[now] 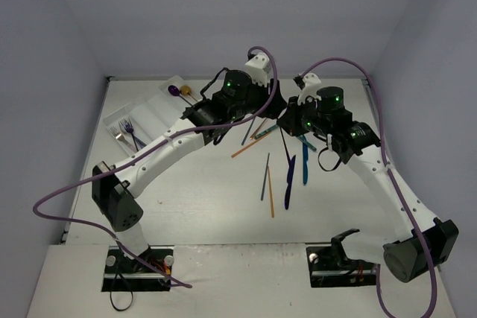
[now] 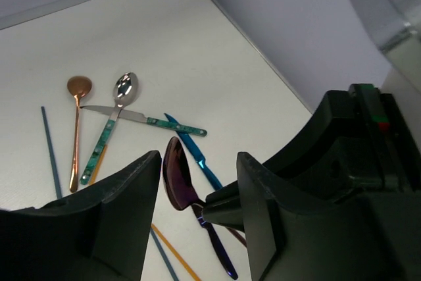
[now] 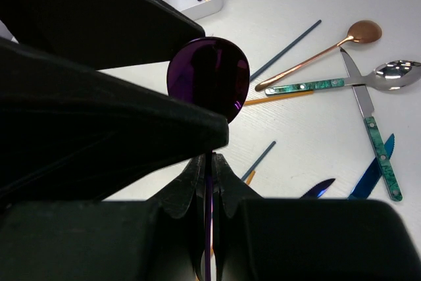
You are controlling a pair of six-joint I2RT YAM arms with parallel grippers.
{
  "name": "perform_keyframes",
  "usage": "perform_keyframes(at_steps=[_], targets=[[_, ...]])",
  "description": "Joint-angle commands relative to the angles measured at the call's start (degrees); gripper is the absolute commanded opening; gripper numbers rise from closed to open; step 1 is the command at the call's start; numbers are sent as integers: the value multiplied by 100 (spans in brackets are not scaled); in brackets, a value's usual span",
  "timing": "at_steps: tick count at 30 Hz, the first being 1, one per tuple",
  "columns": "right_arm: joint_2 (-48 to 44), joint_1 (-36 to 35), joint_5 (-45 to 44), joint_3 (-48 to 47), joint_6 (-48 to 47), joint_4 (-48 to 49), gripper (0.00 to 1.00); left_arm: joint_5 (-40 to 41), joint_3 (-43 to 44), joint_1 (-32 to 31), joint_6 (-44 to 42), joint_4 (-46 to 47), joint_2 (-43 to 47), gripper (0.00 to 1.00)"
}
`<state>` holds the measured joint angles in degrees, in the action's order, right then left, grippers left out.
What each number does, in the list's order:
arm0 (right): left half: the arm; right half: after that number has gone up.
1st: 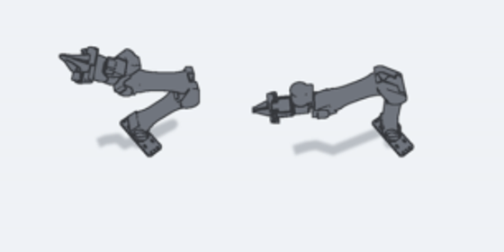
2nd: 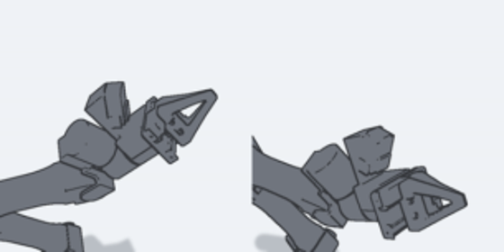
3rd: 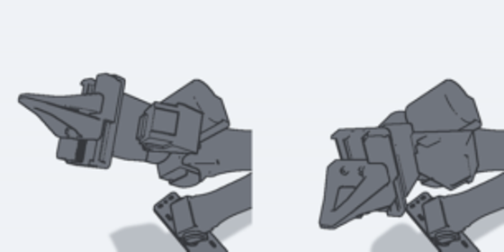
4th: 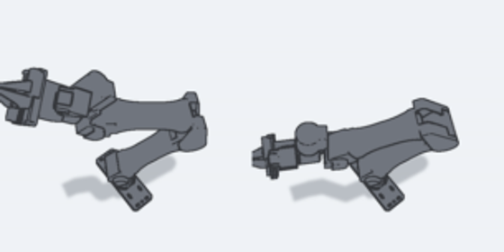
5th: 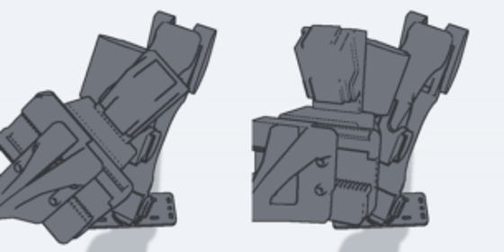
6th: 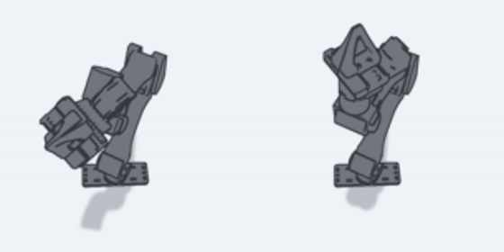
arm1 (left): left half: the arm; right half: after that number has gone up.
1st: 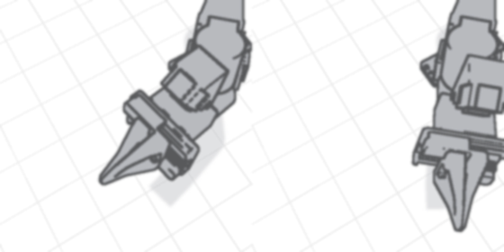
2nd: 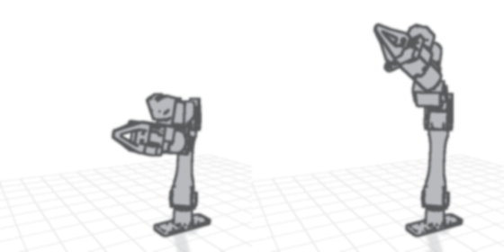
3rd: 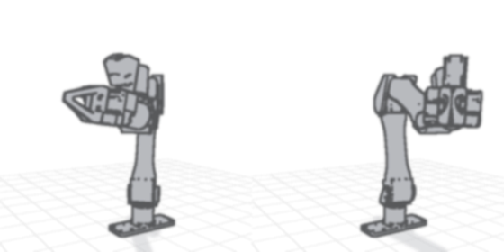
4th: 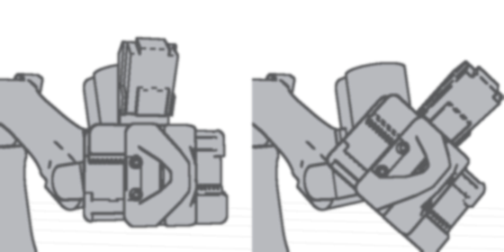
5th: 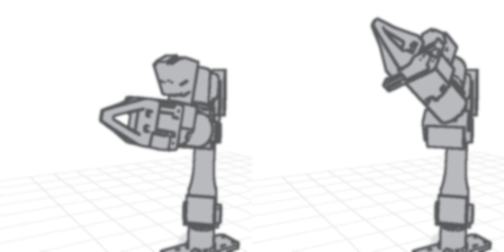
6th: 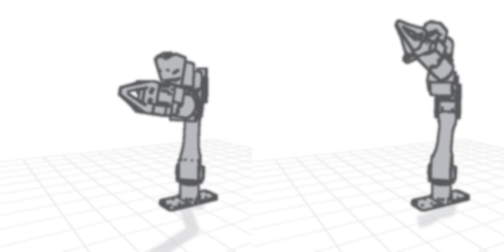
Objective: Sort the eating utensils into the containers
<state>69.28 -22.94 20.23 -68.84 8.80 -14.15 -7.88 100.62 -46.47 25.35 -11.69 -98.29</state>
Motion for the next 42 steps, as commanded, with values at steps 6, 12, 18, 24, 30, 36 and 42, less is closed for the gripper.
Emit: perform_keyframes(at_steps=[6, 12, 18, 24, 30, 36, 42], targets=[[-63, -14, 48, -24, -32, 378, 0, 512, 272, -64, -322, -358, -118, 39], [12, -18, 51, -41, -37, 386, 3, 542, 241, -56, -389, -187, -148, 12], [192, -10, 32, -123, -17, 386, 48, 536, -62, 202, -439, 198, -50, 0], [177, 1, -190, -175, 22, 369, 75, 227, -423, 1181, -293, 672, 3, 0], [-145, 98, -373, 207, 71, 340, 77, 2, -500, 2636, -178, 1165, -349, 0], [-274, 214, -411, 570, 163, 300, 78, -385, 177, 3973, 284, 1681, -1547, 0], [-144, 327, -467, 670, 219, 283, 78, -733, 1373, 4525, 293, 1373, -2914, 4]])
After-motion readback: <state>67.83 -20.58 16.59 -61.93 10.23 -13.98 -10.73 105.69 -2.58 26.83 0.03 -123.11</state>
